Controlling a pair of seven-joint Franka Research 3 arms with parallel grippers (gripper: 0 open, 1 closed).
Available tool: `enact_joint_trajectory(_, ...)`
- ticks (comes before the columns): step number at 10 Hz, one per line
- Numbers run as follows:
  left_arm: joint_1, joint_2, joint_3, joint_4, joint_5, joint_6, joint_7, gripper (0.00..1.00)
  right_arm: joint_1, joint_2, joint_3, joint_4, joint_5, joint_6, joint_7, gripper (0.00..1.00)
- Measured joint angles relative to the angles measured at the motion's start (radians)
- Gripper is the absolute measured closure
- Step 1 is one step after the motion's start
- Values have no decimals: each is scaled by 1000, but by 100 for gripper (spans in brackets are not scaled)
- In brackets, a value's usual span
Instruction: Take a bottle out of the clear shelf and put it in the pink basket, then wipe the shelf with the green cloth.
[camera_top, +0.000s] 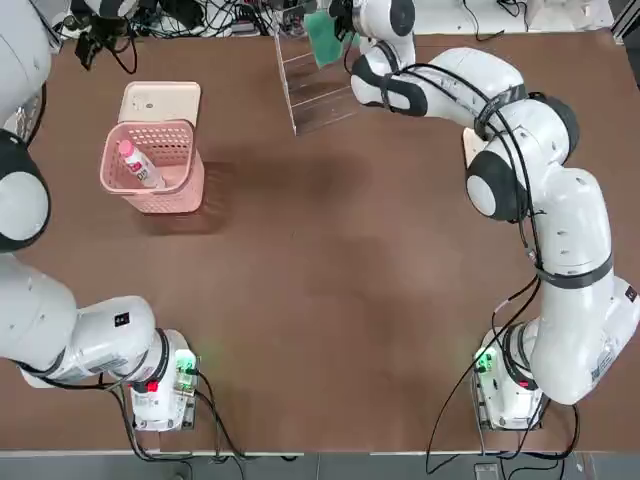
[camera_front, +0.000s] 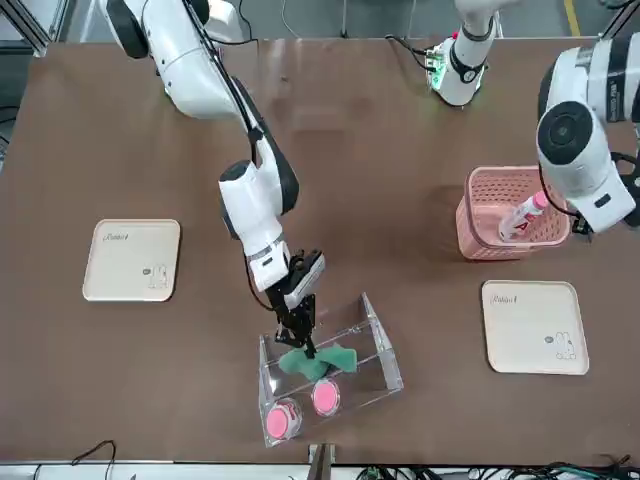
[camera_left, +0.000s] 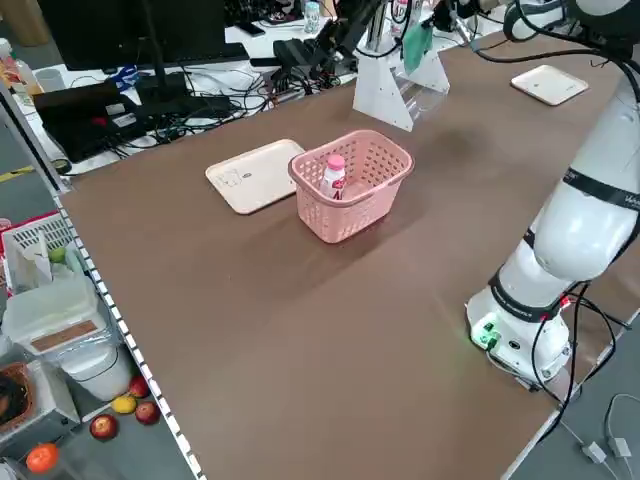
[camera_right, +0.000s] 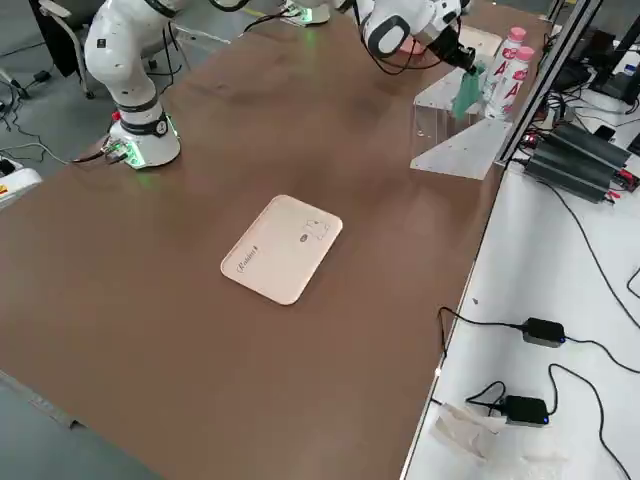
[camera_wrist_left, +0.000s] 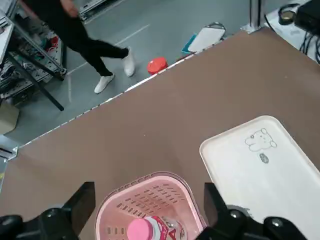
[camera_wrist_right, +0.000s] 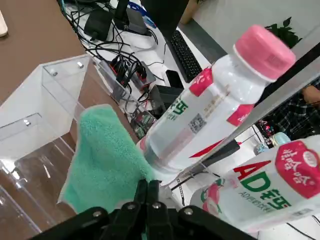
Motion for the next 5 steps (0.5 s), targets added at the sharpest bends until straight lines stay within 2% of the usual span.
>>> enact_joint_trajectory(5,28,21,5,122,-172,9,369,4,16,24,1,-64,0,81,0,97)
